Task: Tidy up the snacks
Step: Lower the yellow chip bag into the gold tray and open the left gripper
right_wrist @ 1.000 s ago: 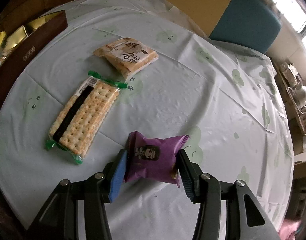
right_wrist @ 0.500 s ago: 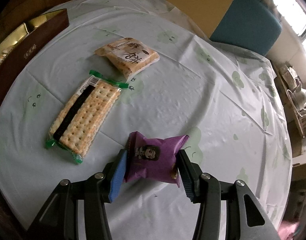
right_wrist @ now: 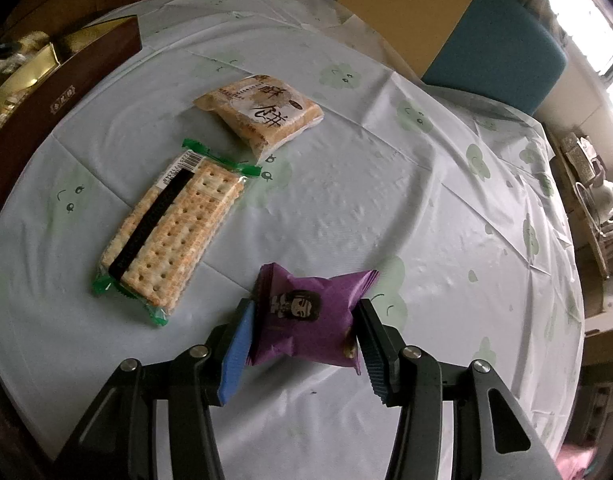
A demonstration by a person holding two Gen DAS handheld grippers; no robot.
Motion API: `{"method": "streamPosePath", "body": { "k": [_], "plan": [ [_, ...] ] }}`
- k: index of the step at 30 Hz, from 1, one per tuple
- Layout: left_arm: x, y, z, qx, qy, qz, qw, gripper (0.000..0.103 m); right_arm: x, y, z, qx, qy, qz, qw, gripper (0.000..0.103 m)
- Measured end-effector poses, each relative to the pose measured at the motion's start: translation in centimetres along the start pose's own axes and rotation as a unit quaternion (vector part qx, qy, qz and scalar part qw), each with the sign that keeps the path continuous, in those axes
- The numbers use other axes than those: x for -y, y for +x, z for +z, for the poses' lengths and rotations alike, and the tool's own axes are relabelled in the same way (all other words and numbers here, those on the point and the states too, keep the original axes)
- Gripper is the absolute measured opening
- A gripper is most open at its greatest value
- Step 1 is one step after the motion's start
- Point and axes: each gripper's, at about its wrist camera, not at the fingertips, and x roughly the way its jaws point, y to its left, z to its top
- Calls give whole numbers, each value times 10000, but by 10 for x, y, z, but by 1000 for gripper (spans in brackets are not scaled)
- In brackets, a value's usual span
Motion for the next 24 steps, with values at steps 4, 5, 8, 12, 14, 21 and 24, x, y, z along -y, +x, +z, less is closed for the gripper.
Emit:
{"method": "streamPosePath", "body": {
  "k": [4,5,8,12,14,21,24],
  "plan": [
    [4,8,-4,2,118,227,9997,32,0,0,0,-3,-2,2,10000,52],
    [5,7,-7,18,164,240,9996,32,0,0,0,-6,-6,2,10000,52],
    [7,2,-15,109,338,421,9985,32,0,1,0,-13,-31,-5,10000,53],
    [14,-10,-30,257,685,629,9953,32,0,1,0,-8,-47,-19,10000,53],
    [22,-19,-42,347,985,681,9922,32,0,1,0,-7,-50,-21,10000,53],
    [42,-37,-76,449,1484,797,9847,32,-2,0,-1,7,-120,-71,9999,53],
    [48,-44,-87,521,1572,802,9829,32,-4,-1,-2,13,-145,-83,9999,53]
  ]
}}
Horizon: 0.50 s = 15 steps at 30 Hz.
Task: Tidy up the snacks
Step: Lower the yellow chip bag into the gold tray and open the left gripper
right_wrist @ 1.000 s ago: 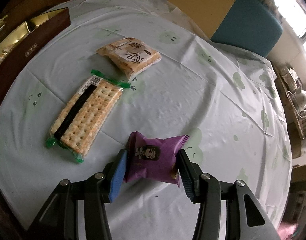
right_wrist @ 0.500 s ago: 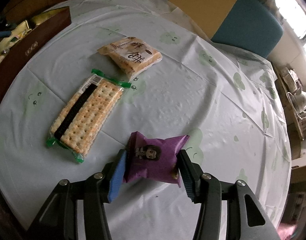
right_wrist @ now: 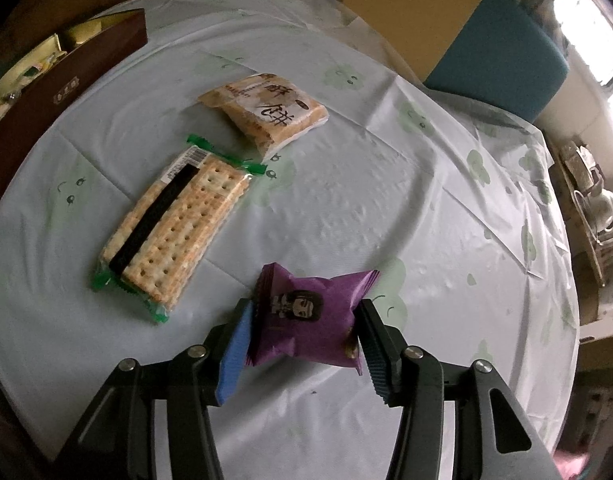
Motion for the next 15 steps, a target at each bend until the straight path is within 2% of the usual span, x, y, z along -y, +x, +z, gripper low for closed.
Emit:
{"method": "streamPosePath", "body": {
  "k": [5,15],
  "plan": [
    [13,-12,-12,78,247,7,9997,32,-1,0,1,3,-30,-24,10000,53],
    [23,-17,-26,-17,359,-45,9993,32,-3,-1,0,3,-73,-55,10000,54]
  ]
}}
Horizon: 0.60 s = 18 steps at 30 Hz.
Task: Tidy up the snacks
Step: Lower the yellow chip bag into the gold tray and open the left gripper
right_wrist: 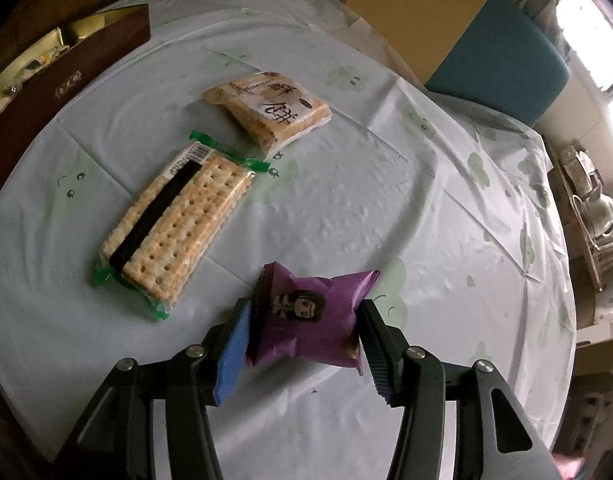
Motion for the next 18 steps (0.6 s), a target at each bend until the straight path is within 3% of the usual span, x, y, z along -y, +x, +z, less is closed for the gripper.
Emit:
{"method": "streamPosePath", "body": {
  "k": [18],
  "plan": [
    [-10,-6,-6,36,5,123,9999,32,0,0,-1,-5,12,4,10000,54]
  ]
}}
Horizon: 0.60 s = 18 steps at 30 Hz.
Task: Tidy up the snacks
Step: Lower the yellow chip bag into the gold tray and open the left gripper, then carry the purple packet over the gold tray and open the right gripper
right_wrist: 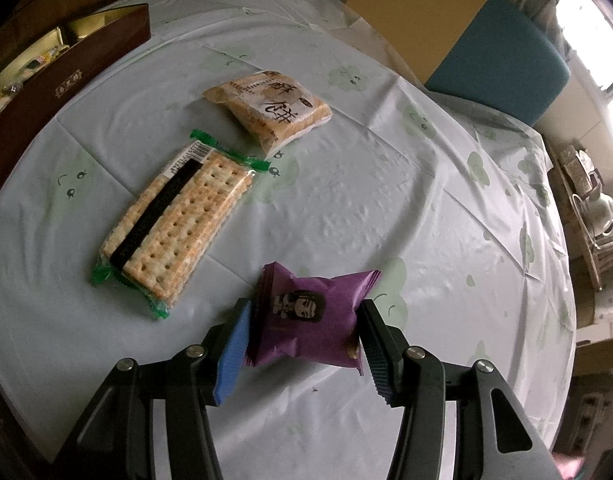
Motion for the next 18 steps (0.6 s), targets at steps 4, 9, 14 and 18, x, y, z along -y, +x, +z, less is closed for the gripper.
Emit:
{"method": "streamPosePath", "body": {
  "k": [4,9,14,18],
  "plan": [
    [-11,-5,0,64,-67,94,9999,32,0,0,0,2,14,9,10000,54],
    [-28,-8,-1,122,-164,216,9996,32,4,1,-1,6,119,64,9999,54],
    [-42,-9,-5,128,-265,262,9992,32,11,0,0,56,337,88,9994,48],
    [-52,-7,-8,80,-407,235,9989,32,20,3,0,29,536,119,9985,46]
  ]
}}
